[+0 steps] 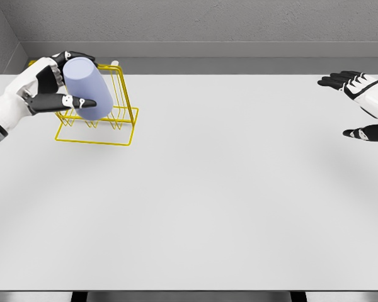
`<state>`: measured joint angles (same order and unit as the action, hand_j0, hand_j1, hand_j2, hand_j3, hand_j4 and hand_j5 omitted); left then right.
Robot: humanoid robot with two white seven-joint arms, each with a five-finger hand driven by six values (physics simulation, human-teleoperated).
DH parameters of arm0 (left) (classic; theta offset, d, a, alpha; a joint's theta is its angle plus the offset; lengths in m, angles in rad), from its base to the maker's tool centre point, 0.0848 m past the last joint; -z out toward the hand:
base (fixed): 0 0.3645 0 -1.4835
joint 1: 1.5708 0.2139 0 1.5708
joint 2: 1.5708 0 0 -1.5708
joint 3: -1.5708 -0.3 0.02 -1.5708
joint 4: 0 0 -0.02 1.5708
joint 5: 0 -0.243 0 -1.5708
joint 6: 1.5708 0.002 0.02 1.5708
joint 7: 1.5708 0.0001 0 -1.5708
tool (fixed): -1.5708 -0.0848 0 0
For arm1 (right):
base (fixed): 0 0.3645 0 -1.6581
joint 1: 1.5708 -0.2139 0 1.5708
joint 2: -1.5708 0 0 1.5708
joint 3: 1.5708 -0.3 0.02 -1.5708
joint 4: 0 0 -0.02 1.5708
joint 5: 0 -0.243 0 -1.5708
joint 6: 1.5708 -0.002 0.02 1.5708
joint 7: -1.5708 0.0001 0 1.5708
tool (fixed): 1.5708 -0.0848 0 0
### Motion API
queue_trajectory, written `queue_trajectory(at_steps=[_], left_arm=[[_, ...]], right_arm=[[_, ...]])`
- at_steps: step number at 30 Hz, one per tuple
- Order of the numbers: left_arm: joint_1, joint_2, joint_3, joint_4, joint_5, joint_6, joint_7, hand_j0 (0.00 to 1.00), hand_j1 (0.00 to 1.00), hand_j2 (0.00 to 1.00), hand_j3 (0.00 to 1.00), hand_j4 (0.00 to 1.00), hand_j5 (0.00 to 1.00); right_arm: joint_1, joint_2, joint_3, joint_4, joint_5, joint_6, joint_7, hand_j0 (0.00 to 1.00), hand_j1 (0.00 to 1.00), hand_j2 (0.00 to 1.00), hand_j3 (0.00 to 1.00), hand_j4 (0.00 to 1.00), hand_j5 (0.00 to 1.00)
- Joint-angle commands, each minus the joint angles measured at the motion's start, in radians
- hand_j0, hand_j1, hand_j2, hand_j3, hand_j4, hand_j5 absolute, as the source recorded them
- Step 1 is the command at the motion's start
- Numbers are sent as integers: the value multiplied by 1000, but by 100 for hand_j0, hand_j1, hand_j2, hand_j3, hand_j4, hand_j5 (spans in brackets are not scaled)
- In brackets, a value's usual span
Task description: Place the cup on the cup holder with both arms
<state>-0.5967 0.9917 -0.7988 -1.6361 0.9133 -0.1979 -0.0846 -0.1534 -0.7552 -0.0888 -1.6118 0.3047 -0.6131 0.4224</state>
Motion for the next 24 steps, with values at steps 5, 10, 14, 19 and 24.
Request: queue_trajectory(at_steps=[5,10,14,19,24], left_arm=[[-6,-12,0,18,1,2,0,64,64,64,64,64,64],[-6,-12,-2,18,-2,5,-1,86,86,86,86,86,86],[-8,-12,-3,18,-5,6,-1,94,94,94,94,94,94],[-12,-12,-3,16,-7,6,-1,98,98,98,98,98,98],[-18,-10,-3,5,-8,2,-1,99,99,99,99,99,99]], right_arm=[[2,-1,0,1,-7,2,-1,100,100,100,100,100,100],[0,-1,0,4,-7,2,-1,100,100,100,100,100,100],[2,-1,0,4,-7,2,-1,100,100,100,100,100,100],[2,-1,0,6,-7,2,-1,100,100,100,100,100,100],[2,-1,0,6,-7,2,-1,100,100,100,100,100,100]])
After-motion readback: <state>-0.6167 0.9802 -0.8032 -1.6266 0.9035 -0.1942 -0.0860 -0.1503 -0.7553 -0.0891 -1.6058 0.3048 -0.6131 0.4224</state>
